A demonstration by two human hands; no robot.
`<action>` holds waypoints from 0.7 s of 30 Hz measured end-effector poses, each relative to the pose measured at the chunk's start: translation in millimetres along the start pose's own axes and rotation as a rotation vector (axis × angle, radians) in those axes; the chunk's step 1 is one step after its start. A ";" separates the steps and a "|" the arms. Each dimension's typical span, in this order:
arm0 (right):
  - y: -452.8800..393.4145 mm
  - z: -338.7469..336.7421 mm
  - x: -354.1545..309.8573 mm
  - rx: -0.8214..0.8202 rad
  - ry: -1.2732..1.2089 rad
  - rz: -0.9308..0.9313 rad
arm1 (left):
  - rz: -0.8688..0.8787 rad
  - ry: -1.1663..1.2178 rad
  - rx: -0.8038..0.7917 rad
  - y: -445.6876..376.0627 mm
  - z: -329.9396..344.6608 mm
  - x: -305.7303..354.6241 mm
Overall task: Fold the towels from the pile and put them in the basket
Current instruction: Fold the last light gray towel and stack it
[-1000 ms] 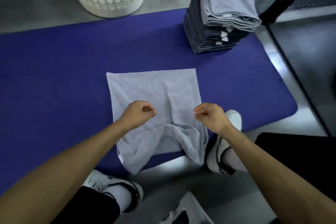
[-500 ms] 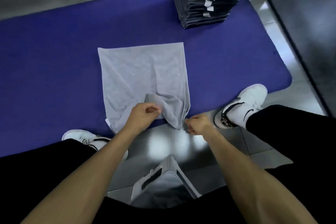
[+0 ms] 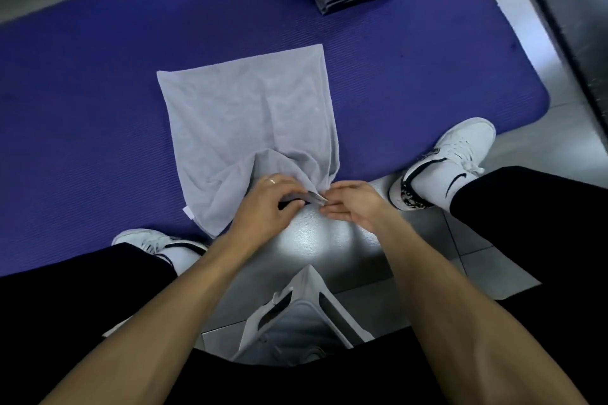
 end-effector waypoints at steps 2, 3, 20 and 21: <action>8.0 -3.1 -7.9 -0.074 0.001 -0.018 | 0.101 -0.076 -0.077 -12.0 9.8 5.3; 10.4 -4.7 -10.6 -0.106 0.003 -0.027 | 0.124 -0.117 -0.107 -16.3 13.7 5.4; 13.5 -10.0 -12.8 -0.056 -0.160 -0.014 | -0.185 0.093 -0.041 -12.3 20.5 -3.0; 12.1 -8.2 -11.1 -0.044 -0.156 -0.002 | -0.198 0.099 -0.045 -11.6 20.6 -3.1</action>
Point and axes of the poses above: each hand's wrist, its own y-axis away from the middle knuckle, its own z-axis out of the palm, x = y × z, the point moved 2 cm from there along -y, towards the middle knuckle, and after that the axes turned 9 degrees about x, right-handed, at the moved point
